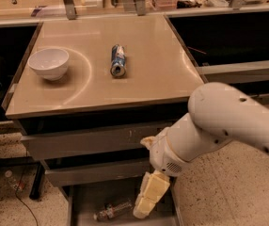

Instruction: Pick water bottle from bottom drawer and place on counter

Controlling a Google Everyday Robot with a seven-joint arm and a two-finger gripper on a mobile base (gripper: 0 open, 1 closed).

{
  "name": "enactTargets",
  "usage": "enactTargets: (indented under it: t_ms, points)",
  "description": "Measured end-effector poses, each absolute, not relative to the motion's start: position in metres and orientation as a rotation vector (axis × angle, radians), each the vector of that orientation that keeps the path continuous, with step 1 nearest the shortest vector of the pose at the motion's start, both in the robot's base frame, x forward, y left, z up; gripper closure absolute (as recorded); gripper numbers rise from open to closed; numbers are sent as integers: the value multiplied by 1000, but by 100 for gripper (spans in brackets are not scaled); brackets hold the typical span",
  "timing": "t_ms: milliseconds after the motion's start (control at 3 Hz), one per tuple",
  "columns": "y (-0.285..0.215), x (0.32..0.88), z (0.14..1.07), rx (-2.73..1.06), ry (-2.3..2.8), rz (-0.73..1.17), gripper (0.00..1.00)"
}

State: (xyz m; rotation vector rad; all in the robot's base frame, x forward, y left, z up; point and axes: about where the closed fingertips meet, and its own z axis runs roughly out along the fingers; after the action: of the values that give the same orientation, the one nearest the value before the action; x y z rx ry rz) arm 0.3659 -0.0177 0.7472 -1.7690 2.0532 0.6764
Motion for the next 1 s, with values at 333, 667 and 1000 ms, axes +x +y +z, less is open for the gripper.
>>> enactTargets:
  t_ms: [333,667,1000]
  points:
    - [40,387,666,-1771,1955,766,0]
    - [40,387,666,-1771,1955,766,0]
    - [54,386,646,-1764,1974,763,0]
